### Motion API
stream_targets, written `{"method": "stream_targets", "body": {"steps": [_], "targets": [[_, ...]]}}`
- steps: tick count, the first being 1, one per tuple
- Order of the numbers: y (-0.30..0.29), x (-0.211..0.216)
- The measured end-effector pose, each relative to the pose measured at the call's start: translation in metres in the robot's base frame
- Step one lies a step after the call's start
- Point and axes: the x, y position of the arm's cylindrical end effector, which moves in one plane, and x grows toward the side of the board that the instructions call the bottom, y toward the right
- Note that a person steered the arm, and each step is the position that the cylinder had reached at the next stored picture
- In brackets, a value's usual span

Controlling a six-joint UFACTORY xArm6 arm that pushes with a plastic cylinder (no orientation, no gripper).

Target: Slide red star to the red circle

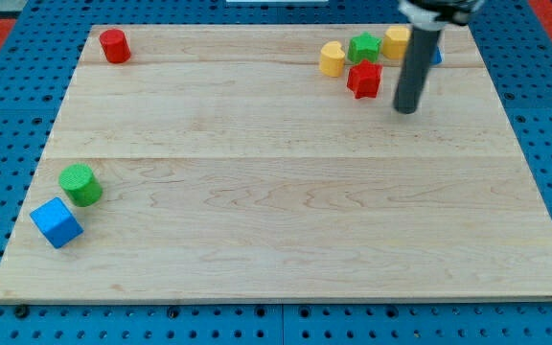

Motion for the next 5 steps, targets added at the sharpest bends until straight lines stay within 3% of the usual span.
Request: {"method": "stream_targets", "body": {"steps": [1,2,3,4,5], "targets": [[-0.035,-0.04],[-0.118,-0.055],[-0.193,-0.045],[-0.125,-0.011],[-0.201,0.006]]}}
